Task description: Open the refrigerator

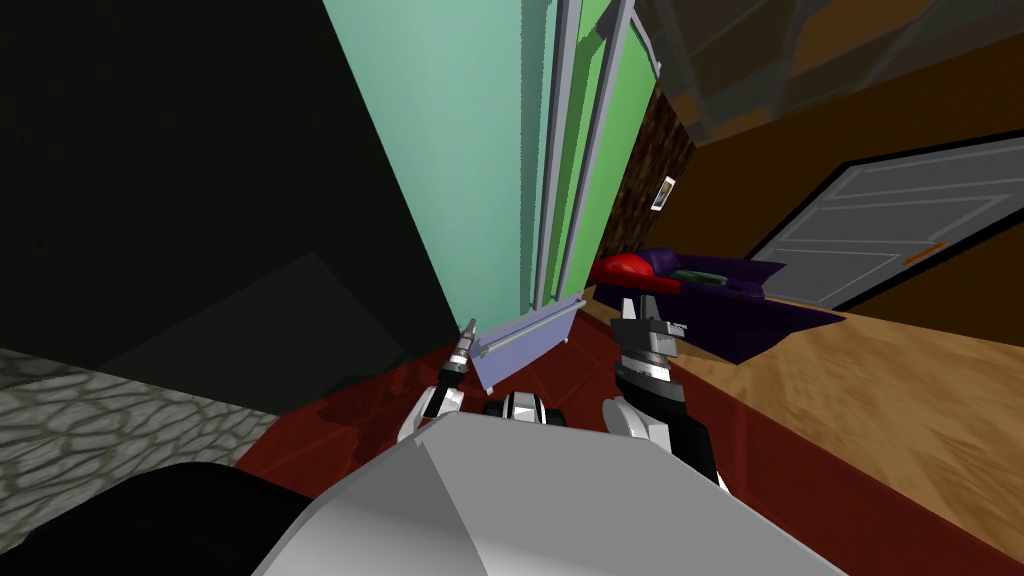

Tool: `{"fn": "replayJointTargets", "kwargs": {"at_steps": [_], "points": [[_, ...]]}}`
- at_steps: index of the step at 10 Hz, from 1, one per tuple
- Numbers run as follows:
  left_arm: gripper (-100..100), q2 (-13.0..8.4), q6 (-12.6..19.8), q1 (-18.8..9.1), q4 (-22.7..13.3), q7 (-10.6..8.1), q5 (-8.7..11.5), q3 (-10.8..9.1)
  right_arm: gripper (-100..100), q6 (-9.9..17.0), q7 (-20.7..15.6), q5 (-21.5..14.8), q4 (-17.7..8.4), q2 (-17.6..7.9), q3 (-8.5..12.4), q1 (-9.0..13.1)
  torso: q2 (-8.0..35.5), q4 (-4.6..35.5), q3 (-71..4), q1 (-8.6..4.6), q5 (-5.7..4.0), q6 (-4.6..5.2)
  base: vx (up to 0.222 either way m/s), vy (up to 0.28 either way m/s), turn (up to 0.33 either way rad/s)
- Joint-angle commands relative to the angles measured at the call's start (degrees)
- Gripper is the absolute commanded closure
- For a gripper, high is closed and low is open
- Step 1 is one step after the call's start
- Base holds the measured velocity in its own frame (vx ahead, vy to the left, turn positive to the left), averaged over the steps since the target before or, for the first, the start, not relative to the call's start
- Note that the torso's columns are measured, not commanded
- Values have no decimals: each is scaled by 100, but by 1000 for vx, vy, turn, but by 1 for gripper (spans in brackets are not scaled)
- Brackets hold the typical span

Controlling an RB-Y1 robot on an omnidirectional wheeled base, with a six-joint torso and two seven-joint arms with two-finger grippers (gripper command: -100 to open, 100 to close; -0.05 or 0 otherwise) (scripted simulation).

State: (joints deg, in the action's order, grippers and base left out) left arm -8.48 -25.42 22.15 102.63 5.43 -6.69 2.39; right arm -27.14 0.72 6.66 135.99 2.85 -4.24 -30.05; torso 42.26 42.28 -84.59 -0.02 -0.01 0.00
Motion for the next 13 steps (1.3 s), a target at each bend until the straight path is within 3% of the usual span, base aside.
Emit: {"fn": "replayJointTargets", "kwargs": {"at_steps": [1, 10, 13], "points": [[-100, 12, -85, -55, -439, 10, -6, 52, 0, 0, 0, 0, 0, 0, 0, 0, 2, 0, 1, 3, 1, 0, -9, 30, -27], [-100, 55, -240, -238, -1710, 16, -7, 178, 0, 0, 0, 0, 0, 0, 0, 0, 3, 1, 2, 2, 1, 1, -6, 25, -21], [-100, 121, -309, -323, -2285, 19, -8, 236, 0, 0, 0, 0, 0, 0, 0, 0, 2, 1, 1, 4, 1, 1, -7, 24, -23]]}}
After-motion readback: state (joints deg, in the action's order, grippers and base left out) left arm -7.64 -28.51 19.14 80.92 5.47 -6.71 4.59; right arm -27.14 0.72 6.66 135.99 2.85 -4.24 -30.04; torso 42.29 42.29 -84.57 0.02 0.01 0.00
